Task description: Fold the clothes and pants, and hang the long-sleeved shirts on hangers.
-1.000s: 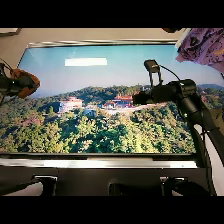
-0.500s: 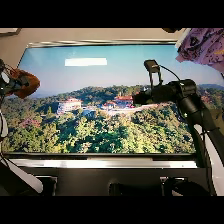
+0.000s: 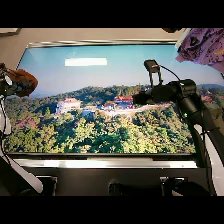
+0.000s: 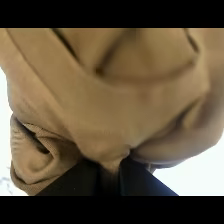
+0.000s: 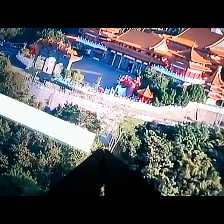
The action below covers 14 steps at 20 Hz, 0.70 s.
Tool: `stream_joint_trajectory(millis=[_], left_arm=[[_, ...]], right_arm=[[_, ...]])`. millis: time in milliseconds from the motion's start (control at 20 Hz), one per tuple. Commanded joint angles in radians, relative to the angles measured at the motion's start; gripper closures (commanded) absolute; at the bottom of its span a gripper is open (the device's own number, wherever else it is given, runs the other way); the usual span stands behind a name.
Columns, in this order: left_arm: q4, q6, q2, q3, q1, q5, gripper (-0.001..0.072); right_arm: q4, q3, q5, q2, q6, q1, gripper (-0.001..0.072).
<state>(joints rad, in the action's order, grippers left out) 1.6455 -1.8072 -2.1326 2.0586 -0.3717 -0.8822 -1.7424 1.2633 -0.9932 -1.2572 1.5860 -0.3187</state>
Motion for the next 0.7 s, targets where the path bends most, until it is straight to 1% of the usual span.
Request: stream_joint_trajectory(millis=[0, 100, 200, 300, 400, 500, 600, 650], left_arm=[[-0.108, 0.001, 0.096, -0.013, 0.049, -0.176, 0.0697], [-0.154, 0.019, 0.211, -0.1, 0.119, -0.275, 0.0697], [-0.155, 0.017, 0.363, -0.225, 0.217, -0.343, 0.0697], [-0.161, -0.037, 0.552, -0.381, 0.332, -0.356, 0.0697], [-0.192, -0.132, 0.745, -0.541, 0.455, -0.356, 0.0697], [-0.2, -0.253, 0.909, -0.702, 0.589, -0.349, 0.0696], [-0.226, -0.386, 1.031, -0.863, 0.735, -0.306, 0.0695], [-0.246, -0.442, 1.072, -0.936, 0.812, -0.261, 0.0695]], right_arm=[[0.0, 0.0, 0.0, 0.0, 0.0, -0.001, 0.0679], [0.0, 0.0, 0.0, 0.0, 0.0, -0.001, 0.0679], [0.0, 0.0, 0.0, 0.0, 0.0, -0.001, 0.0679], [0.0, 0.0, 0.0, 0.0, 0.0, -0.001, 0.0679], [0.0, 0.0, 0.0, 0.0, 0.0, -0.001, 0.0679], [0.0, 0.0, 0.0, 0.0, 0.0, -0.001, 0.0679], [0.0, 0.0, 0.0, 0.0, 0.0, -0.001, 0.0679], [0.0, 0.0, 0.0, 0.0, 0.0, -0.001, 0.0679]])
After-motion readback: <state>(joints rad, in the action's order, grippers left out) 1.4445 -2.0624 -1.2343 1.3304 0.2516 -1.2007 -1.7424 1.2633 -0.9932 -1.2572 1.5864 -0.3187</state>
